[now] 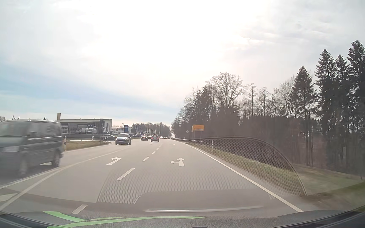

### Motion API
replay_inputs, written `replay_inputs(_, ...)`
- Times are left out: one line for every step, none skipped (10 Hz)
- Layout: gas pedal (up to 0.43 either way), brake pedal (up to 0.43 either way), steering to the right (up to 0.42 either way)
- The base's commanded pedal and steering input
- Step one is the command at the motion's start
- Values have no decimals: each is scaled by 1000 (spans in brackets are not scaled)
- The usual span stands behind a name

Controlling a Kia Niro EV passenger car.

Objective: Follow the waypoints while adhering to traffic rules and regulations

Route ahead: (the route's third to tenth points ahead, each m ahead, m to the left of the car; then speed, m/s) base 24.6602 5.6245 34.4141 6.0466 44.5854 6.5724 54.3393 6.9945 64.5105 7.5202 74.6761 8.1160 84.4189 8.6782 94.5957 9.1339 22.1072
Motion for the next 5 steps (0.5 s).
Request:
replay_inputs(248,0,-4)
replay_inputs(248,0,-4)
replay_inputs(248,0,-4)
replay_inputs(248,0,-5)
replay_inputs(248,0,-5)
